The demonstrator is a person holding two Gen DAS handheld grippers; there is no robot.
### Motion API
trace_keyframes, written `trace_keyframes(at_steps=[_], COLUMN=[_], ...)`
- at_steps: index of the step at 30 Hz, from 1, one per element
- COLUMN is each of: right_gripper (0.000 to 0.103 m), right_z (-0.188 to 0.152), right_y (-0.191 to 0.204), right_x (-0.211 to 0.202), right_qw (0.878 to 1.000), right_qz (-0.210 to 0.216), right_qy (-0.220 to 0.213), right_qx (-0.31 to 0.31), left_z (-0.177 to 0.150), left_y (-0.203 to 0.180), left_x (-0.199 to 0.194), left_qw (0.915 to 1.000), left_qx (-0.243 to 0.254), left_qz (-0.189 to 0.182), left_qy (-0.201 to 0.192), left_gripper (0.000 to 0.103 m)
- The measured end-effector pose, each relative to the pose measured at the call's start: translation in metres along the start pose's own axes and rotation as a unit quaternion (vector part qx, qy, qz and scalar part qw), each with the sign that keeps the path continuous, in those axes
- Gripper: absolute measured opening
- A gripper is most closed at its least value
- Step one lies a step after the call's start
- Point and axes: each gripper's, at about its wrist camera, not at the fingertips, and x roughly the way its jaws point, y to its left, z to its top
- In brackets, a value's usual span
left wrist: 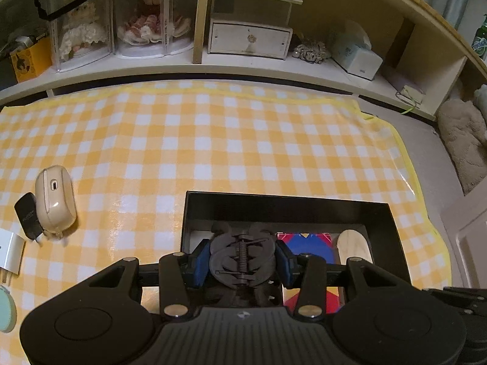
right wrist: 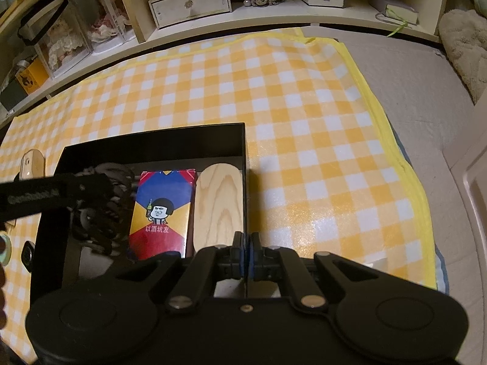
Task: Organize rigid objects
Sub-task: 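Lower the claw clip into the black box and open the left tool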
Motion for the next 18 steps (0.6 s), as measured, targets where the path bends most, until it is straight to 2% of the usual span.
trace_keyframes(at_steps=[8, 9, 16, 18], right_gripper=[0.005, 0.005, 0.004, 0.004], right_z=[0.001, 0.0, -0.001, -0.001], right_y=[0.0, 0.0, 0.002, 0.001], right_x=[0.0, 0.0, 0.0, 0.001], right_qw=[1.0, 1.0, 1.0, 1.0], right_qz=[-0.001, -0.001, -0.005, -0.005], right_qy=[-0.002, -0.002, -0.002, -0.002], right_qx=[-0.001, 0.0, -0.005, -0.006], left_z=[-0.002, -0.001, 0.0, 0.0], left_y=[-0.001, 0.0, -0.004, -0.003], left_x=[0.007, 0.006, -0.006, -0.01], left_qw=[0.9999, 0.9999, 0.9995, 0.9993], left_qx=[0.01, 0.009, 0.024, 0.029], left_qz=[-0.003, -0.006, -0.021, -0.025], left_qy=[-0.005, -0.004, 0.0, 0.0], left_gripper=[0.048, 0.053, 0.069, 0.071])
